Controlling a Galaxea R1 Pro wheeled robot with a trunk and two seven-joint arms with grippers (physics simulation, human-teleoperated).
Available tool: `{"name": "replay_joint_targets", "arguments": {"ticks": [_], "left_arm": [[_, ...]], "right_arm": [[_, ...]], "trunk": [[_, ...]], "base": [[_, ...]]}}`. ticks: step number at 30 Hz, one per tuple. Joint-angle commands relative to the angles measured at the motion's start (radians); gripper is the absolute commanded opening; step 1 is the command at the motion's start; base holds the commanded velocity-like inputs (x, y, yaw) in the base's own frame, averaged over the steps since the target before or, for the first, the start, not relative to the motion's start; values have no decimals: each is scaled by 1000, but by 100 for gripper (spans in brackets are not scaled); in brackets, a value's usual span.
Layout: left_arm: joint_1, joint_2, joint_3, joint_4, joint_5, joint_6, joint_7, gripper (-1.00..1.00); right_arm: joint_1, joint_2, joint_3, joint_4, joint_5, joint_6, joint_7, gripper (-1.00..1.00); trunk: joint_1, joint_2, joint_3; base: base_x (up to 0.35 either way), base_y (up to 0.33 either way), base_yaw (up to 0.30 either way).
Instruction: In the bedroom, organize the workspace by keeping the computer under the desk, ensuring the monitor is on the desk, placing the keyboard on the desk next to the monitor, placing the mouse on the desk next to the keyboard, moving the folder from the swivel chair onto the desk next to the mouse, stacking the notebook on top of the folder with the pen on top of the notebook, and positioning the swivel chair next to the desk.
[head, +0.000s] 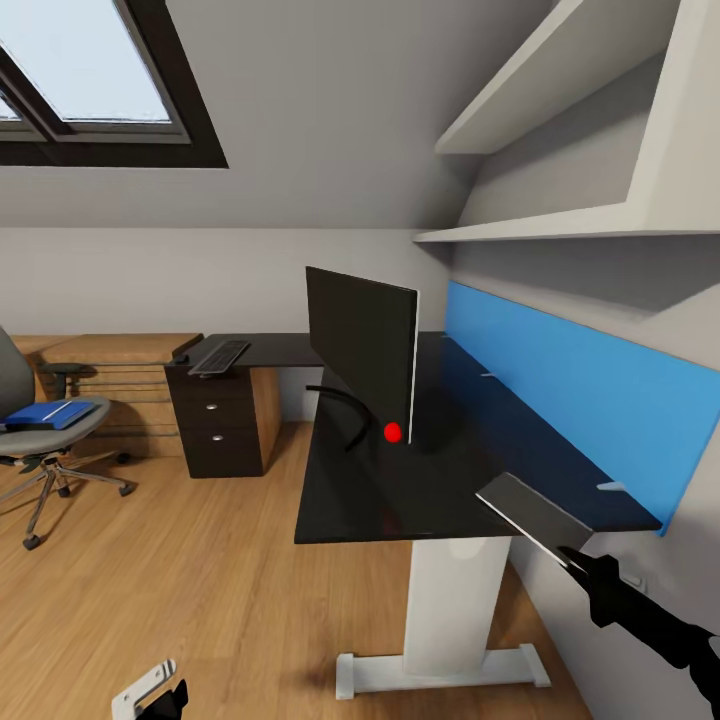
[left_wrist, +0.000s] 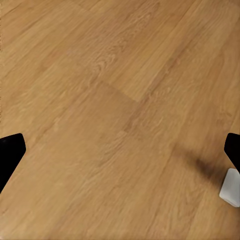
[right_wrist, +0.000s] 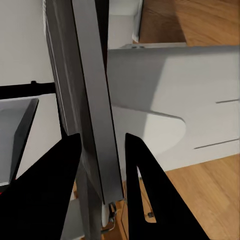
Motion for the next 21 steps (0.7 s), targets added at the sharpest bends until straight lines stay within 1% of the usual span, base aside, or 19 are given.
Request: {"name": "replay_joint_targets", "arguments": {"ticks": [1, 13, 18, 21], "left_arm": [[-1, 2, -8, -1, 10, -8, 6, 100], [-1, 1, -8, 0, 10, -8, 6, 100], [-1, 1, -9, 0, 10, -7, 5, 100], [-1, 1, -9, 0, 10, -7, 5, 100]], "right_arm": [[0, 0, -1, 0, 7, 5, -6, -100], [-1, 0, -1, 0, 8, 5, -6, -100], [0, 0, -1, 0, 8, 5, -6, -100], [0, 0, -1, 0, 8, 5, -6, -100]], "trunk": [[0, -1, -1], [0, -1, -1], [0, -1, -1], [0, -1, -1]], "base": [[0, 0, 0], [0, 0, 0], [-179, 0, 0], [-90, 0, 0]]}}
